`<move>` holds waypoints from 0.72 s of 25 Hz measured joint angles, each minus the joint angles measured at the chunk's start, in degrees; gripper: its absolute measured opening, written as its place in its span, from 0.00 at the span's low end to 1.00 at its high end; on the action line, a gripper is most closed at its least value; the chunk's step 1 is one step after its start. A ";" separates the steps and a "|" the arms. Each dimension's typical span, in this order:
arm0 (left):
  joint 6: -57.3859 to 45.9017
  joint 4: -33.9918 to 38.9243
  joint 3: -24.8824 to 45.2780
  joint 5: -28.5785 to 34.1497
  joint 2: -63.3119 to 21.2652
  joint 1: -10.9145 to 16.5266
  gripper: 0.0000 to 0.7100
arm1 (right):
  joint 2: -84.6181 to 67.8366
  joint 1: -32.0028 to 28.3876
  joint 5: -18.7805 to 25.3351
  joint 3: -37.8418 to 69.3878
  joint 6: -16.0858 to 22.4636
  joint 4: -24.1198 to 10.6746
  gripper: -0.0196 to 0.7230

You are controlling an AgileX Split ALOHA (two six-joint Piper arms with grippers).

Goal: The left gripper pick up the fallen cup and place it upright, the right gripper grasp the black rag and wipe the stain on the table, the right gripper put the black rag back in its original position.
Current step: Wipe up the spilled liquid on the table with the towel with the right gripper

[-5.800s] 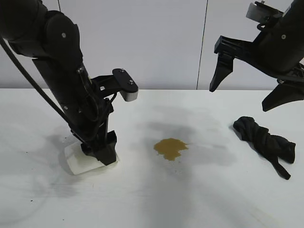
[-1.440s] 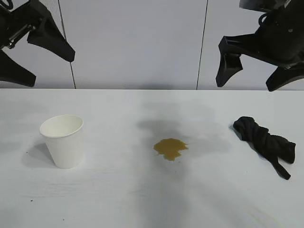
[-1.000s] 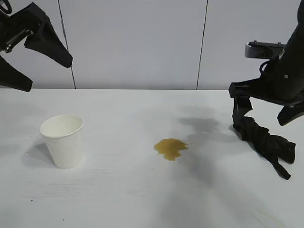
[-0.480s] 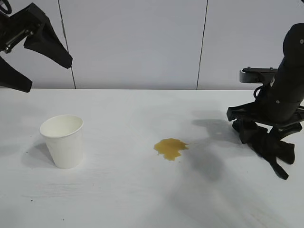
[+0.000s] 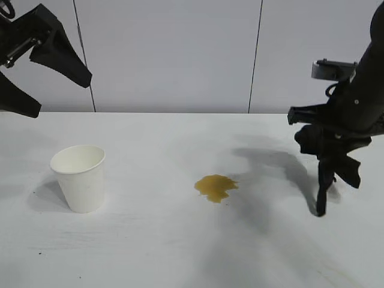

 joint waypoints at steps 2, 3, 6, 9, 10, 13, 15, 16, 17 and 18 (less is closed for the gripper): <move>0.00 0.00 0.00 0.00 0.00 0.00 0.98 | -2.21 3.56 0.16 0.00 -1.63 3.55 0.17; 0.00 0.00 0.00 0.00 0.00 0.00 0.98 | -2.73 5.27 0.23 0.00 -2.18 5.09 0.17; 0.00 0.00 0.00 0.00 0.00 0.00 0.98 | -3.04 11.36 0.13 0.00 -2.89 7.38 0.17; 0.00 0.00 0.00 0.00 0.00 0.00 0.98 | -1.72 16.79 -2.51 0.00 -3.28 7.79 0.17; 0.00 0.00 0.00 0.00 0.00 0.00 0.98 | -0.94 17.90 -3.73 0.00 -3.27 7.84 0.17; 0.00 0.00 0.00 0.00 0.00 0.00 0.98 | 3.14 20.24 -6.15 0.00 -3.27 7.90 0.17; 0.00 0.00 0.00 0.00 0.00 0.00 0.98 | 6.05 20.65 -7.44 0.00 -3.27 7.97 0.17; 0.00 0.00 0.00 0.00 0.00 0.00 0.98 | 7.44 20.65 -8.08 0.00 -3.27 7.97 0.17; 0.00 0.00 0.00 0.00 0.00 0.00 0.98 | 8.45 20.65 -8.83 0.00 -3.27 7.97 0.17; 0.00 0.00 0.00 0.00 0.00 0.00 0.98 | 9.48 20.65 -9.55 0.00 -3.27 7.97 0.17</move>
